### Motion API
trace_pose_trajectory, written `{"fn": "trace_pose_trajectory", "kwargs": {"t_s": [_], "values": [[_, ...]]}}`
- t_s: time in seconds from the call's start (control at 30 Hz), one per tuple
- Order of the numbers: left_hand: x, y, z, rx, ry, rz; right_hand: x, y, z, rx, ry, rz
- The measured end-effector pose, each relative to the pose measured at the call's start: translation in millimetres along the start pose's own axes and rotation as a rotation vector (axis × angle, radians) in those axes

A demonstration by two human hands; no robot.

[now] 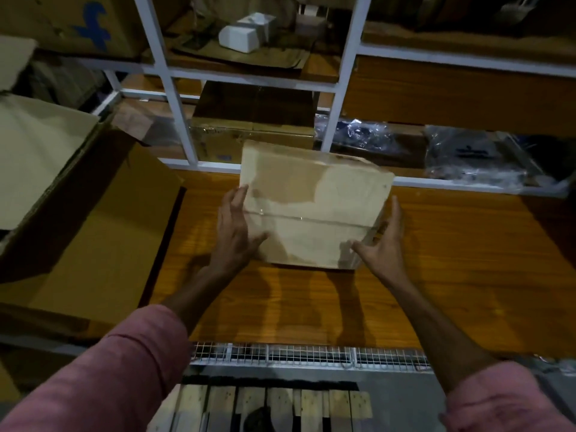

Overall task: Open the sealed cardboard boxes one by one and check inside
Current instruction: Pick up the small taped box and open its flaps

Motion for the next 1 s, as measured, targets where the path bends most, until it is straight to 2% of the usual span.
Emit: {"fn": "trace_pose_trajectory", "kwargs": {"t_s": [0.13,0.23,0.37,0.47,0.6,0.67,0.73,0.8,0.9,1.0], "values": [[-7.4,-16.6,1.0,-0.136,0.121,-0.125,0.8,-21.3,22.7,0.055,0.04,-0.13],[-8.6,-40.4,1.1,-0.164,0.134,-0.198,-1.5,-36.7,36.8,0.1,0.03,-0.208],[-16.7,-49.5,13.2,-0.226,0.182,-0.139,-16.0,-50.0,26.3,0.151,-0.01,-0.194],[-20.1,-32.5,35.5,-0.249,0.222,-0.072,-27.8,-40.2,11.9,0.147,0.057,-0.13],[-17.8,-7.9,54.6,-0.407,0.151,0.033,-31.3,-9.3,-15.7,0.085,0.099,-0.12],[-20.5,0.8,53.4,-0.488,0.139,0.103,-30.6,4.9,-28.5,0.118,0.1,-0.104],[-25.2,7.7,50.2,-0.589,0.058,0.082,-29.3,16.8,-32.1,0.173,0.109,-0.108],[-30.2,10.5,50.0,-0.638,-0.013,-0.017,-32.4,26.5,-28.5,0.266,0.154,-0.173],[-35.1,4.4,50.8,-0.515,-0.032,-0.066,-41.4,31.9,-21.2,0.317,0.175,-0.294],[-35.2,-6.0,51.8,-0.404,-0.053,-0.057,-48.9,28.8,-11.8,0.226,0.145,-0.247]]}}
Point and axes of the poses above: each hand's wrist, its own y-axis towards the middle knuckle, its own x-axis out of the palm, z = x × y, the point moved 3 cm from there along y, towards the middle knuckle
